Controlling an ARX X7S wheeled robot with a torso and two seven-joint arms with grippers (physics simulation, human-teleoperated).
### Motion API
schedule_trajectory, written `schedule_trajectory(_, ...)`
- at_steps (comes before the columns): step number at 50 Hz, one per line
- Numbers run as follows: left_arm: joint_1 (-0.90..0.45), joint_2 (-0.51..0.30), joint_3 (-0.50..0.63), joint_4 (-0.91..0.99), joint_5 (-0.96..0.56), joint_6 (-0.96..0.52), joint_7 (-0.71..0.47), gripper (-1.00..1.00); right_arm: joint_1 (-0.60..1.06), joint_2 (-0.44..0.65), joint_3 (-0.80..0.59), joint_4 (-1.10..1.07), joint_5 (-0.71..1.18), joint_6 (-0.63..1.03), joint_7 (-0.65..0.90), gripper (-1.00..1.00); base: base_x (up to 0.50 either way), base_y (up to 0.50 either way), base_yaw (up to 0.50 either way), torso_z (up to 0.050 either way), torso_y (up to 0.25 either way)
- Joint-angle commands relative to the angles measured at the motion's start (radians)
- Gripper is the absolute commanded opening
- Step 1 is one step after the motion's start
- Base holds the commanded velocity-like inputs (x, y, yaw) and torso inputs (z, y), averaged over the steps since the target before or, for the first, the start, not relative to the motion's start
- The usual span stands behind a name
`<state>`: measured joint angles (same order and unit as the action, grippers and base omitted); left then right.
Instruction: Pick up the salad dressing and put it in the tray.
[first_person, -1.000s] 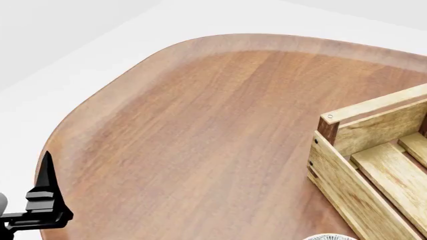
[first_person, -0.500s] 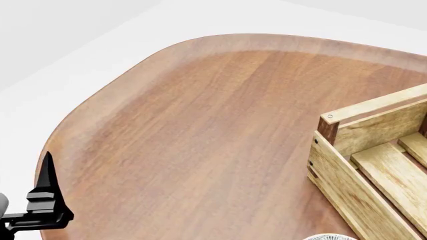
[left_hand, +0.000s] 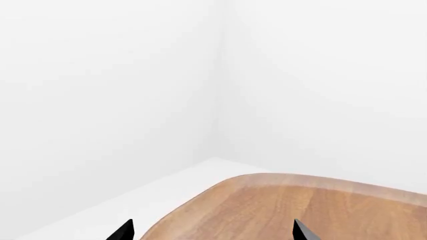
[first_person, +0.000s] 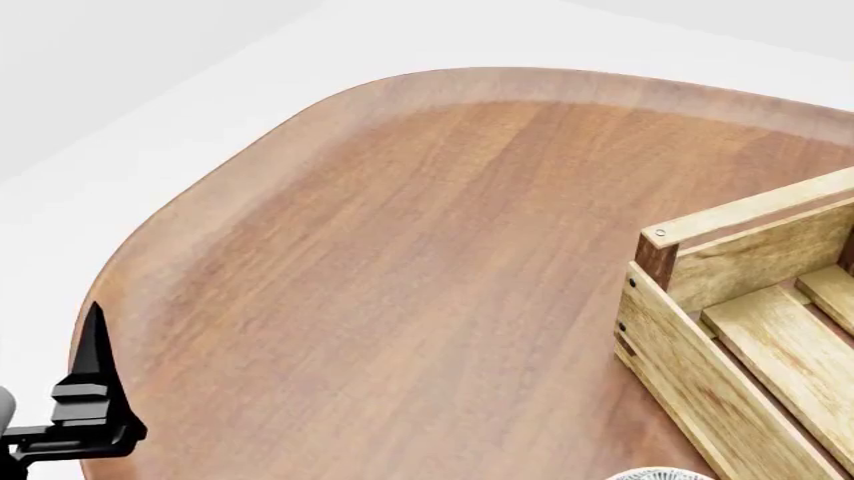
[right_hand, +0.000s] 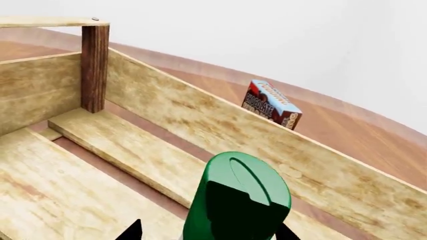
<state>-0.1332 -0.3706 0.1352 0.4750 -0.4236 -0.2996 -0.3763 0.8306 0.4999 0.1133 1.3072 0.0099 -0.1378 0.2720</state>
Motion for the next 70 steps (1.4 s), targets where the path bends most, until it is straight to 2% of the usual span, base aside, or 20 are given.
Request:
schedule_trajectory(1, 0.001, -0.002, 0.0, -0.001, -0.003, 0.003, -0.003, 1.0, -0.004, -0.004, 0.0, 0.001, -0.008, 0.002, -0.001, 1.0, 0.0, 0.0, 0.0, 0.0, 0.0)
schedule_trajectory(27, 0.0, -0.01, 0.002, 0.008, -0.008, 0.001, -0.012, 1.0, 0.044, 0.035, 0.004, -0.005, -0.009, -0.012, -0.001, 1.0, 0.0, 0.0, 0.0, 0.0, 0.0)
schedule_trajectory(28, 0.0, -0.01, 0.003, 0.008, -0.007, 0.001, -0.013, 1.0, 0.037, 0.036, 0.004, -0.038, -0.009, 0.0, -0.003, 1.0, 0.0, 0.0, 0.0, 0.0, 0.0)
schedule_trajectory(34, 0.002, -0.013, 0.003, 0.014, -0.008, 0.001, -0.016, 1.0, -0.138, 0.03, 0.043, -0.548, 0.043, 0.278, -0.028, 1.0, 0.0, 0.0, 0.0, 0.0, 0.0)
schedule_trajectory(38, 0.002, -0.015, -0.001, 0.022, -0.011, 0.0, -0.02, 1.0, -0.197, 0.031, 0.05, -0.78, 0.067, 0.397, -0.048, 1.0, 0.0, 0.0, 0.0, 0.0, 0.0)
schedule_trajectory(43, -0.002, -0.017, -0.019, 0.035, -0.025, -0.002, -0.03, 1.0, -0.245, 0.036, 0.051, -0.981, 0.078, 0.468, -0.057, 1.0, 0.0, 0.0, 0.0, 0.0, 0.0)
schedule_trajectory(48, -0.005, -0.02, -0.048, 0.053, -0.032, 0.036, -0.027, 1.0, -0.305, 0.053, 0.058, -1.27, 0.079, 0.56, -0.049, 1.0, 0.0, 0.0, 0.0, 0.0, 0.0)
schedule_trajectory(57, 0.008, -0.01, -0.118, 0.1, -0.042, 0.148, -0.028, 1.0, -0.43, 0.07, 0.069, -1.642, 0.064, 0.61, -0.037, 1.0, 0.0, 0.0, 0.0, 0.0, 0.0)
schedule_trajectory(70, 0.029, -0.002, -0.161, 0.145, -0.004, 0.247, -0.037, 1.0, -0.601, 0.024, 0.141, -1.974, 0.07, 0.583, 0.005, 1.0, 0.0, 0.0, 0.0, 0.0, 0.0)
